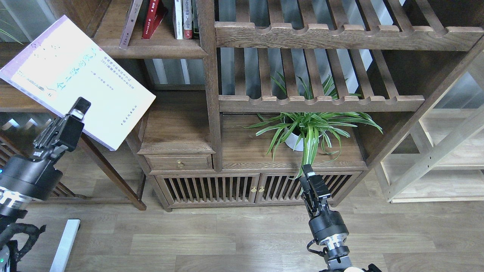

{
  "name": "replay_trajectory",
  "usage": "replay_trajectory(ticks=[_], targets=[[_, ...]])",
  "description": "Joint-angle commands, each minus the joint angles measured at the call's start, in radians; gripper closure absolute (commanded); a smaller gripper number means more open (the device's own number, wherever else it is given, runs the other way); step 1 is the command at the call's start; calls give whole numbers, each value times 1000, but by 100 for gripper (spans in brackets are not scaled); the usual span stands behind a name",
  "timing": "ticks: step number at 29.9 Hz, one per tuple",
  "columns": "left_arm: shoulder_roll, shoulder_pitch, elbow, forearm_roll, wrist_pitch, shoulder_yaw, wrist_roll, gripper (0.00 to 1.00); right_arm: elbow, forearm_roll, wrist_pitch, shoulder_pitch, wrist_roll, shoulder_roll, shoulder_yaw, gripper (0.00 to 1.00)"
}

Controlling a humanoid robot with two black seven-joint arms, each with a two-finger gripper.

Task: Organize books on shelf
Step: 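Lift the white book with the left gripper up toward the top shelf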

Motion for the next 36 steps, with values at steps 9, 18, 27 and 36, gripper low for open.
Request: replay_trajectory(ticks=[9, 18, 27, 36], targets=[[35, -204, 26, 1, 0, -20, 63, 100, 6, -6, 39, -42, -4, 0, -2, 33], [117, -230, 34, -5, 0, -32, 86, 100, 11, -8, 42, -47, -4, 0, -1, 33], [135, -392, 170, -6, 0, -14, 87, 100, 39, -8, 42, -71, -4, 0, 3, 33], [158, -526, 310, -6, 0, 50, 80, 99, 52, -9, 42, -116, -6, -9, 15, 33]])
